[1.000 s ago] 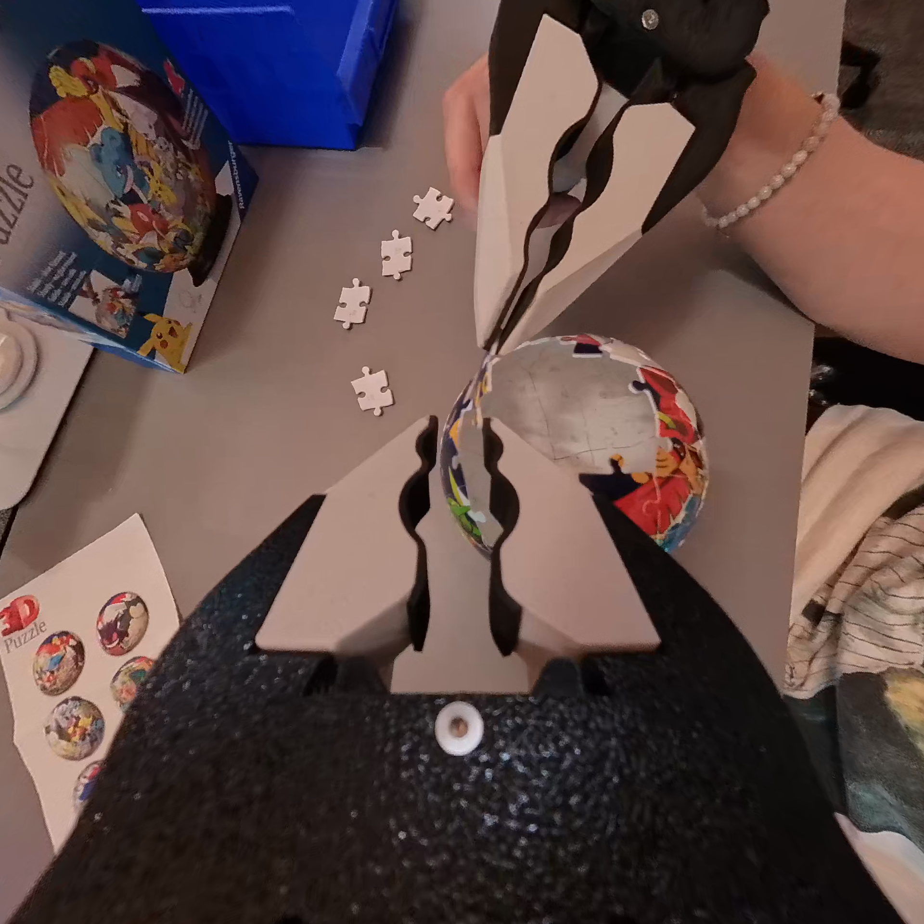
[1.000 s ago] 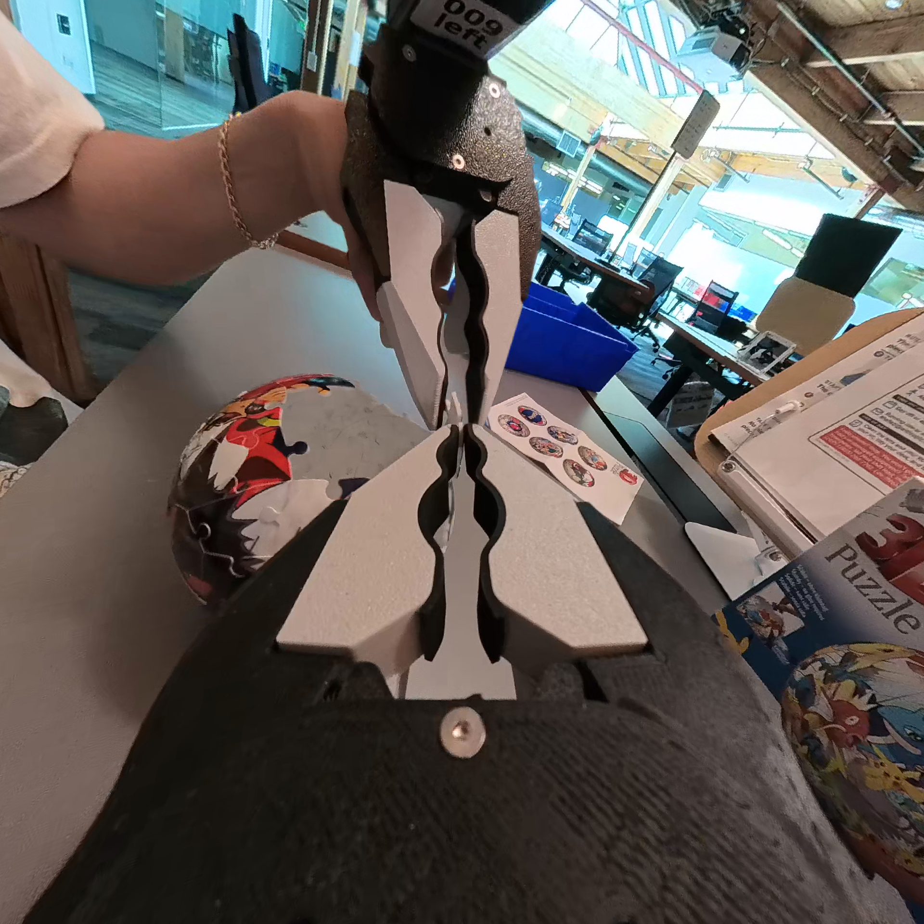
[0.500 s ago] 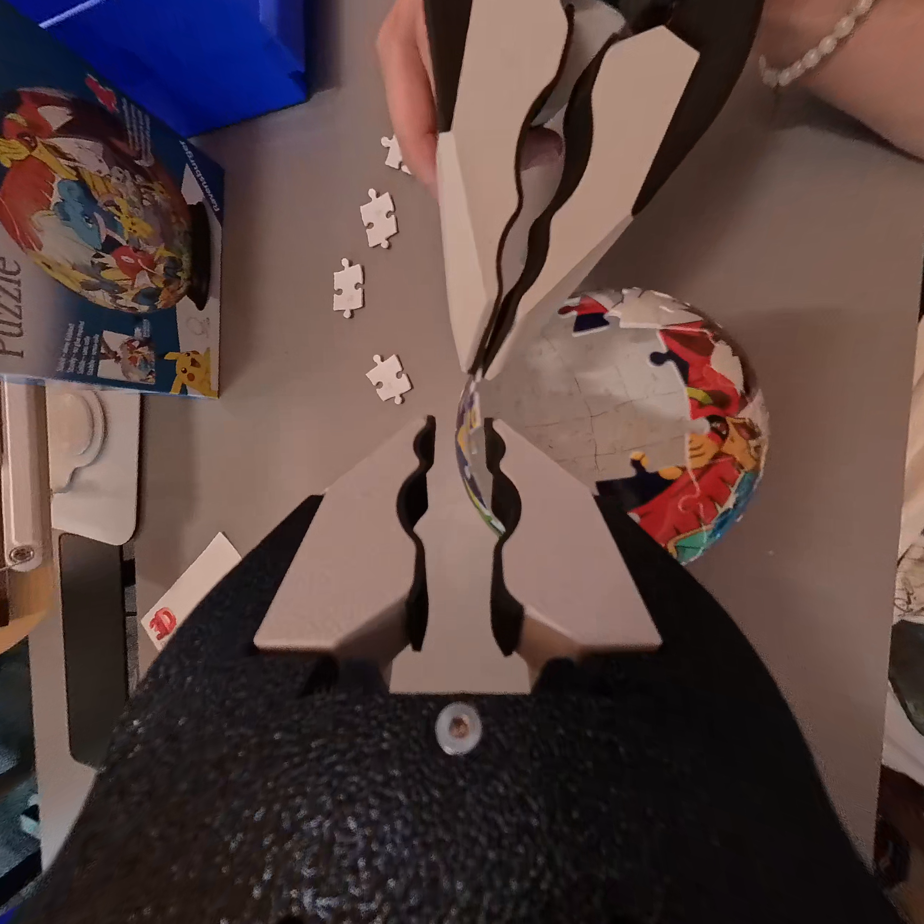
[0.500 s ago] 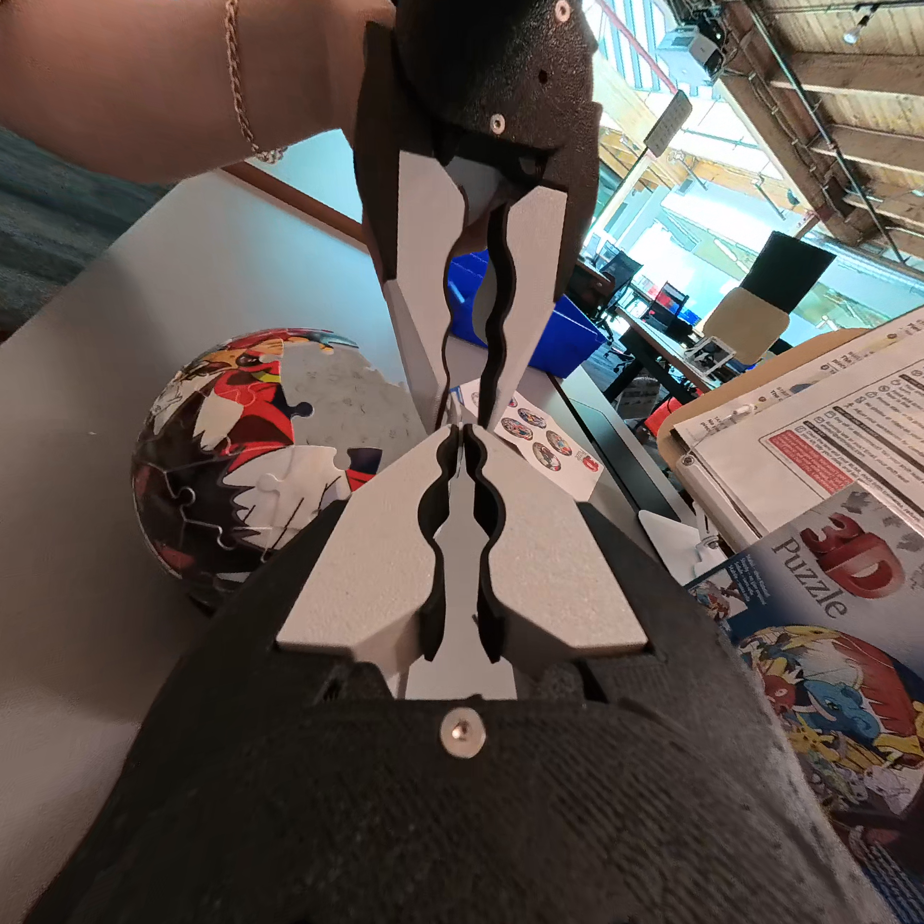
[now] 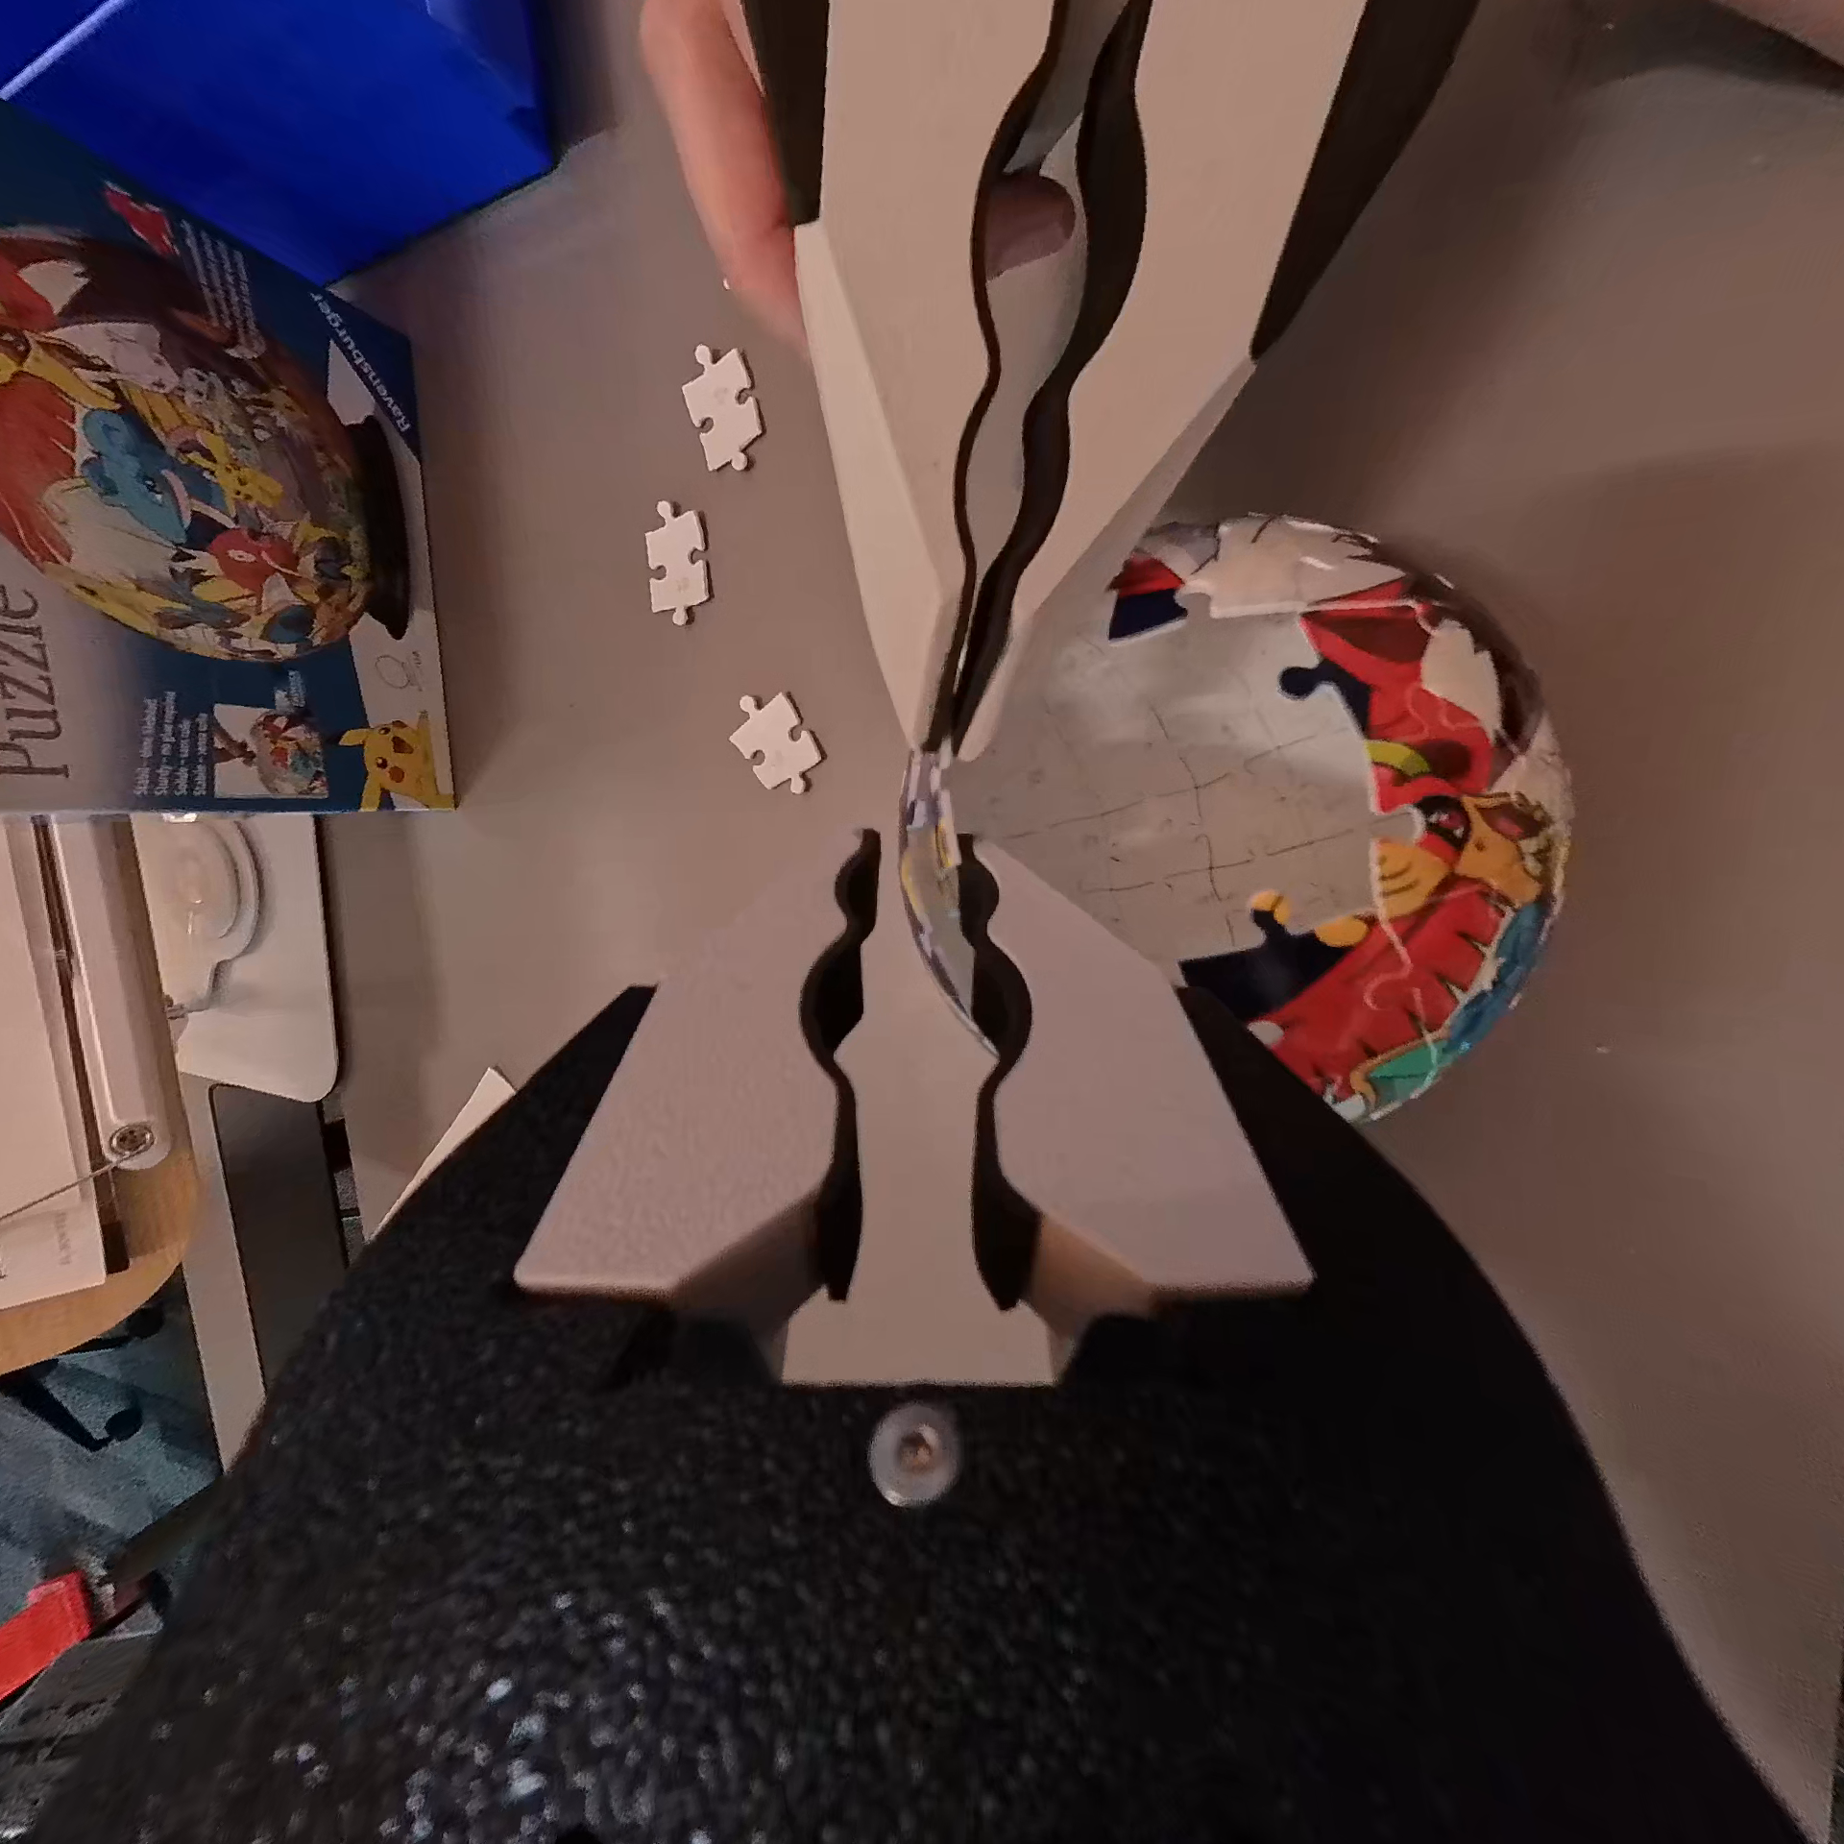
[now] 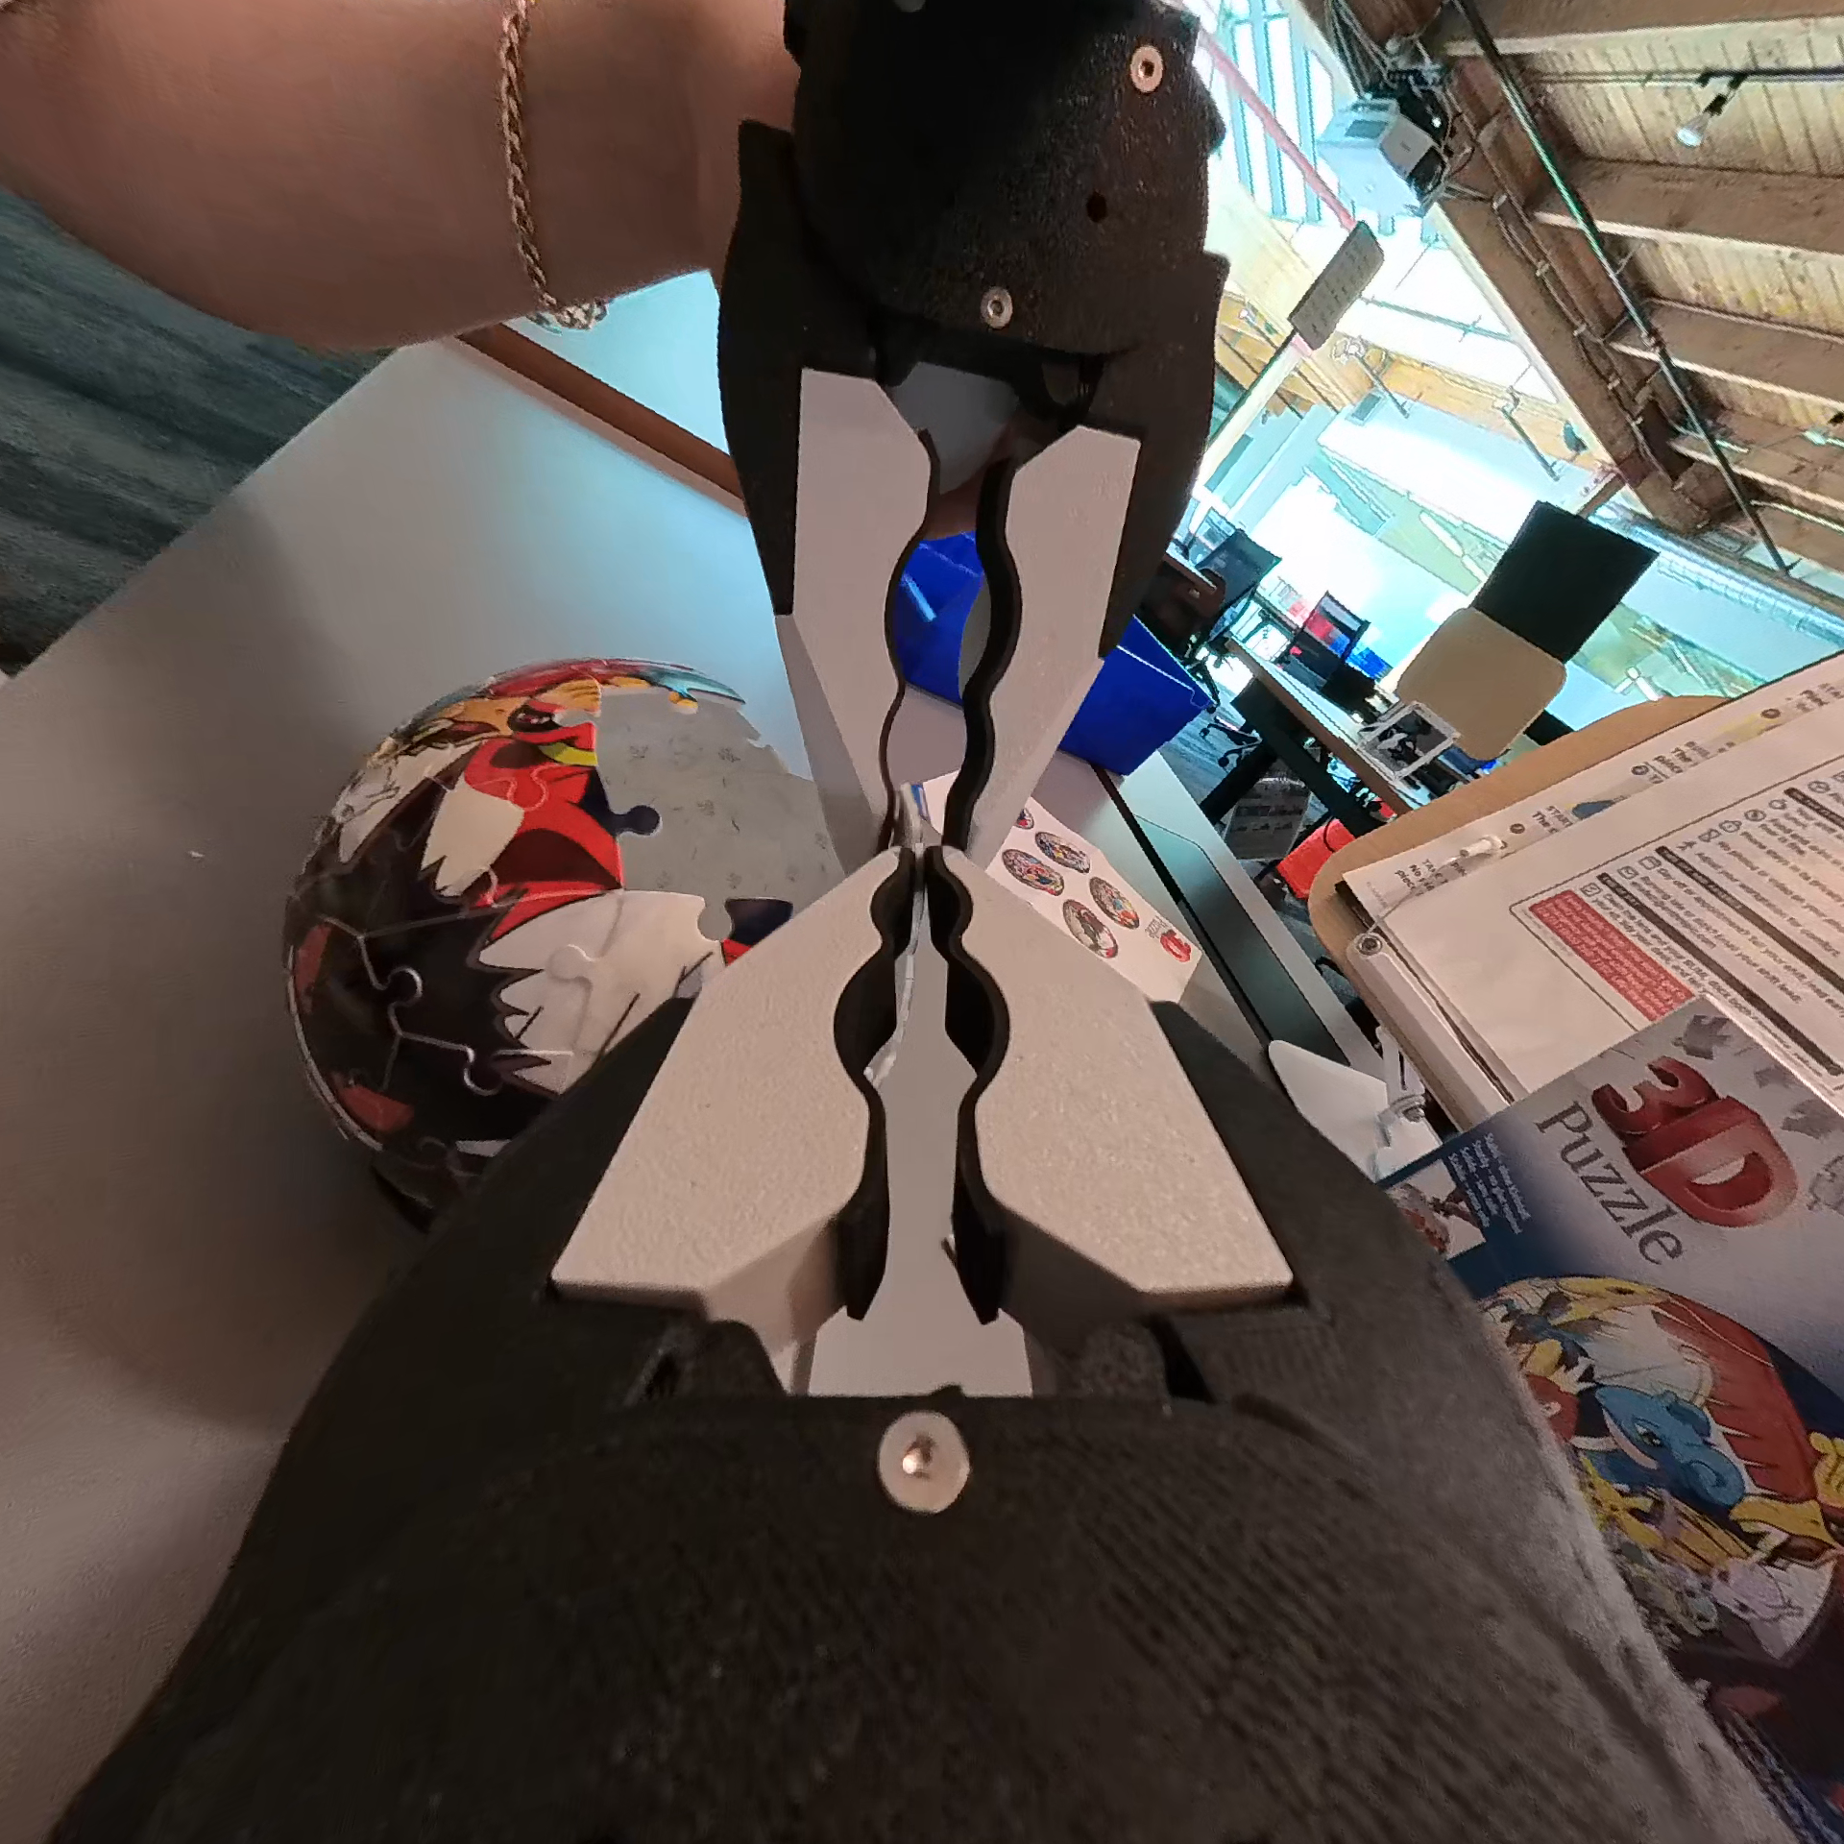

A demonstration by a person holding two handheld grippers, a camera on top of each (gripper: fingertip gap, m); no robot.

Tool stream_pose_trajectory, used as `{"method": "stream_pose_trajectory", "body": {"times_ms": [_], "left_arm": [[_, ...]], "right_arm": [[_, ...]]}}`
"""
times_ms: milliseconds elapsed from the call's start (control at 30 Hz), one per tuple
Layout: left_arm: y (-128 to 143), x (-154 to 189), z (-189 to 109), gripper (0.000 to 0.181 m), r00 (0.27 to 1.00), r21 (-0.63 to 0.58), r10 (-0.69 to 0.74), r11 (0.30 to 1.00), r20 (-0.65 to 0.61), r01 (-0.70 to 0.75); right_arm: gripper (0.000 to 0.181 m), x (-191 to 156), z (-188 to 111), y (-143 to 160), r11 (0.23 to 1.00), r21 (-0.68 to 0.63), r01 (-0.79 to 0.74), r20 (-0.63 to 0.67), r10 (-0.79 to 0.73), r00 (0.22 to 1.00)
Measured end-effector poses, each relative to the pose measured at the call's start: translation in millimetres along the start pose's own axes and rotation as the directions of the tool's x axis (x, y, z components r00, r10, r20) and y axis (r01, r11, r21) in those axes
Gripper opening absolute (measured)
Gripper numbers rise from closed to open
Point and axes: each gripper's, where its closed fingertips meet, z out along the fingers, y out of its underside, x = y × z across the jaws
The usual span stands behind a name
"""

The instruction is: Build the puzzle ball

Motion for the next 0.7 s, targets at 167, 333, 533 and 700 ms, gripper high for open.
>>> {"method": "stream_pose_trajectory", "body": {"times_ms": [167,333,533,700], "left_arm": [[0.5,-0.4,2.3,0.011,1.000,-0.006,0.005,1.000,-0.004,-0.005],[1.1,0.4,5.2,0.009,1.000,-0.011,0.001,1.000,-0.012,-0.002],[1.9,-0.4,7.9,0.003,1.000,-0.017,0.002,1.000,-0.005,-0.002],[2.2,-0.6,7.9,0.002,1.000,-0.018,0.000,1.000,0.001,0.000]], "right_arm": [[0.001,-0.5,2.1,8.2,0.999,-0.040,0.001,0.003,-0.001,1.000],[0.001,1.4,3.9,9.1,0.999,-0.042,0.010,-0.013,-0.011,1.000],[0.000,1.8,5.0,9.6,0.999,-0.036,0.008,-0.016,-0.009,1.000],[0.001,2.3,5.3,10.1,0.999,-0.034,0.016,-0.021,-0.016,1.000]]}}
